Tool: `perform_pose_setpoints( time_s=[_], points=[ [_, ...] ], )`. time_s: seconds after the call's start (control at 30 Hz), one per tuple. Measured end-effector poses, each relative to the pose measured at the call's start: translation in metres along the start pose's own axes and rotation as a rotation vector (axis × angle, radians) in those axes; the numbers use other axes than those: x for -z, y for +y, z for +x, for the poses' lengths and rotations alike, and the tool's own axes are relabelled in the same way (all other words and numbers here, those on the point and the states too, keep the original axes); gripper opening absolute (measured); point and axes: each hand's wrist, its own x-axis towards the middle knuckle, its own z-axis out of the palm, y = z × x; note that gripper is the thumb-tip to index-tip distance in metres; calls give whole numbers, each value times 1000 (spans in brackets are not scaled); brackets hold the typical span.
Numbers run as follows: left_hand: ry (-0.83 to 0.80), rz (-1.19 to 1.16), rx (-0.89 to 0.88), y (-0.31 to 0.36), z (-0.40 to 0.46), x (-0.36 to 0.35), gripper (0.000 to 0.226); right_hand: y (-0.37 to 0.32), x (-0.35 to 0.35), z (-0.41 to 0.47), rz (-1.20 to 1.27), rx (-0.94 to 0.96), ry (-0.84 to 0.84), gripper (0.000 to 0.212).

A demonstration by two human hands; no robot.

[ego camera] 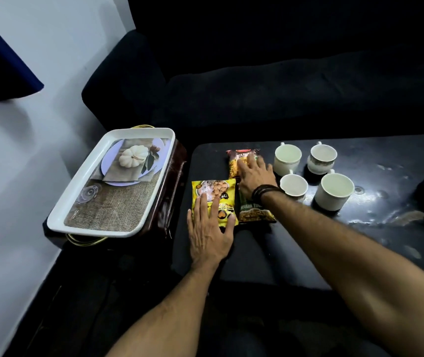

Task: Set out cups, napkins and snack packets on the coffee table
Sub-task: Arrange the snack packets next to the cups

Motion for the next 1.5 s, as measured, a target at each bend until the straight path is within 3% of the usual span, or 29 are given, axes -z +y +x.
perform_pose_setpoints(
  time_s=[0.07, 0.4, 0.67, 0.87, 1.3, 1.5],
  points=[
    [9, 3, 0, -1, 2, -3, 68, -2, 0, 13, 33, 19, -102, 71],
    [-28, 9, -1, -5, 4, -8, 73, -32, -9, 35, 98, 60, -120, 79],
    [-6, 8, -5, -5, 2, -6, 69, -22, -23, -44, 52, 51, 320, 52],
    [13, 66, -28, -3, 1, -4, 64, 1, -52, -85, -10, 29, 215, 56],
    [24, 50, -31, -8, 4, -11, 65, 5, -47, -80, 1, 22, 245, 58],
    [38, 31, -208, -5, -15, 9, 70, -1, -18, -101, 41, 75, 242, 57]
  ],
)
